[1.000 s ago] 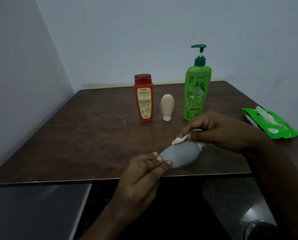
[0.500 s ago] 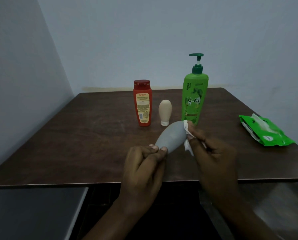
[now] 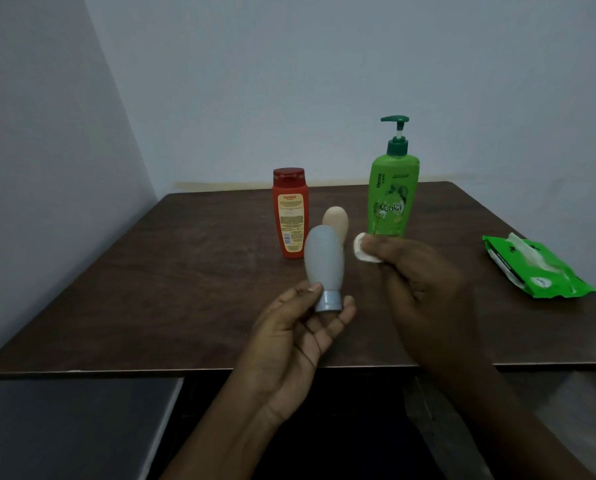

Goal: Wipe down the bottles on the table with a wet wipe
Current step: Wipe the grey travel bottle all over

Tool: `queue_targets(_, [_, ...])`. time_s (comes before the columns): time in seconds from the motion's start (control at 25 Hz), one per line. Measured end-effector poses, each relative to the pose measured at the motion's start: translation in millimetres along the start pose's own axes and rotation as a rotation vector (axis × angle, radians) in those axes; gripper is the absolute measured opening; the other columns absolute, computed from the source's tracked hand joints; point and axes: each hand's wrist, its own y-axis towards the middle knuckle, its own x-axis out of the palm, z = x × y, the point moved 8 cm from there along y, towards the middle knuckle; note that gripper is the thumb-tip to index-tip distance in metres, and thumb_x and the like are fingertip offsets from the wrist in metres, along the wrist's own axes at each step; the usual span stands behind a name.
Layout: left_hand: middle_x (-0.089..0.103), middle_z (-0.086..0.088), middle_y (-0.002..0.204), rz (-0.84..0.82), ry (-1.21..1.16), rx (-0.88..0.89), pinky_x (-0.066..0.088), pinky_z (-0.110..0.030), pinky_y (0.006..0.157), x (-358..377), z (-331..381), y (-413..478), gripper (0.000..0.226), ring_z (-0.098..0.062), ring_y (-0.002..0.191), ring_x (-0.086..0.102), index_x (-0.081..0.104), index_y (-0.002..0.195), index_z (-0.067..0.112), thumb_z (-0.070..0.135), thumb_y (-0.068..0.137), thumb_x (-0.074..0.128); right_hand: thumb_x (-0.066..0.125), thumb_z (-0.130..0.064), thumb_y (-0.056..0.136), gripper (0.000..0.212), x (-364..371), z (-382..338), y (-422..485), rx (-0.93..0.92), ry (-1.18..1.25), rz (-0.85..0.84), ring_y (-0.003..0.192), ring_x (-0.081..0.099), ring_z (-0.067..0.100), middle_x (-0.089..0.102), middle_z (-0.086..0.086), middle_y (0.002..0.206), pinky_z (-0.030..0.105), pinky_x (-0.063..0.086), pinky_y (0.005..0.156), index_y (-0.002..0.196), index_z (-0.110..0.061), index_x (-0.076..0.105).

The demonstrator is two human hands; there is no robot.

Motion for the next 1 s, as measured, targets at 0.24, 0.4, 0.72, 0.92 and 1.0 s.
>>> queue_targets(0.24, [0.076,-0.018,0.117,-0.022,0.257,0.058,0.064,-0.033,0.076,5,7,-6,0.035,-0.022,0.099,0.076,0.069,0.12,-0.001,0.013,0.088,0.066,0.052,-0.007,0.09,0.037,38,-17,-22,-0.141,-0.046,-0.187,0.121,0.061,0.014,0.067,0.005,0.129,0.039,0.051,0.101,0.123,-0.006,0.069])
queue_targets(0.4, [0.077,-0.018,0.106,0.056,0.155,0.022,0.065,-0.038,0.082,-9,17,-2,0.037,-0.023,0.094,0.077,0.068,0.118,-0.003,0.015,0.086,0.067,0.064,0.0,0.088,0.034,32,-15,-27,-0.121,0.11,-0.33,0.118,0.062,0.004,0.069,-0.005,0.125,0.033,0.054,0.096,0.118,-0.015,0.073])
queue_targets(0.72, [0.076,-0.021,0.116,0.009,0.18,0.046,0.058,-0.039,0.095,-3,22,-7,0.026,-0.024,0.101,0.075,0.069,0.118,0.0,0.01,0.096,0.057,0.055,-0.002,0.095,0.033,32,-30,-41,-0.295,-0.125,-0.256,0.12,0.061,0.021,0.064,0.01,0.131,0.035,0.049,0.101,0.125,-0.005,0.067])
queue_targets(0.92, [0.075,-0.019,0.114,0.056,0.278,0.114,0.061,-0.033,0.088,-4,29,-12,0.046,-0.021,0.097,0.073,0.066,0.121,-0.005,0.02,0.084,0.071,0.05,-0.005,0.101,0.03,38,-50,-49,-0.411,-0.181,-0.294,0.123,0.058,0.025,0.063,0.013,0.132,0.034,0.044,0.107,0.126,-0.002,0.066])
queue_targets(1.0, [0.073,-0.023,0.123,0.052,0.191,0.092,0.061,-0.037,0.093,-3,29,-12,0.048,-0.022,0.104,0.074,0.063,0.127,-0.005,0.016,0.084,0.069,0.059,0.003,0.092,0.037,41,-37,-43,-0.301,-0.166,-0.291,0.122,0.058,0.019,0.064,0.009,0.13,0.026,0.041,0.108,0.128,-0.006,0.065])
